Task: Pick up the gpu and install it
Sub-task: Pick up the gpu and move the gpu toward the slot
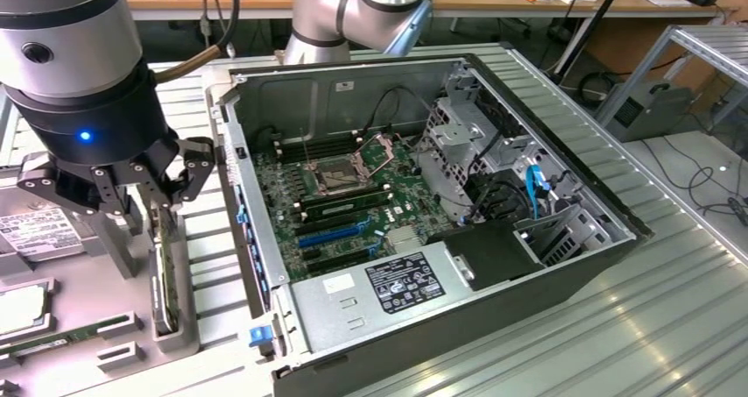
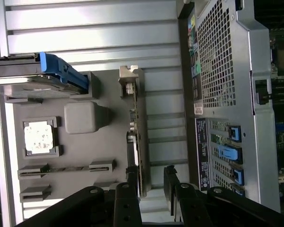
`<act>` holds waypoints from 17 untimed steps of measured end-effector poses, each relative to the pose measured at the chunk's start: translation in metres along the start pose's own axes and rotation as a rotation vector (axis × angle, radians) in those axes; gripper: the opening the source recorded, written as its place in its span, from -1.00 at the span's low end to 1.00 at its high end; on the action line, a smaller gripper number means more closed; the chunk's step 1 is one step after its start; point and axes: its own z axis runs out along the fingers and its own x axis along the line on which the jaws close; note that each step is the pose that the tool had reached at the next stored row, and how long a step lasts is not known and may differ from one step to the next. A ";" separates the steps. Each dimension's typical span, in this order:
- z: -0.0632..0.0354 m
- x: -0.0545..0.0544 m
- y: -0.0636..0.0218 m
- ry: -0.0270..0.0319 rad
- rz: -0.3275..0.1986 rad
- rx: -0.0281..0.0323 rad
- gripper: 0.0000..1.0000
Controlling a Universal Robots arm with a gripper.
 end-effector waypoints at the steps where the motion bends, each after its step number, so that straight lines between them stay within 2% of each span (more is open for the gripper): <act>1: 0.0009 0.000 0.0020 0.0000 0.000 0.0000 -0.28; 17: 0.0112 0.001 0.0050 0.0001 0.000 0.0000 -0.28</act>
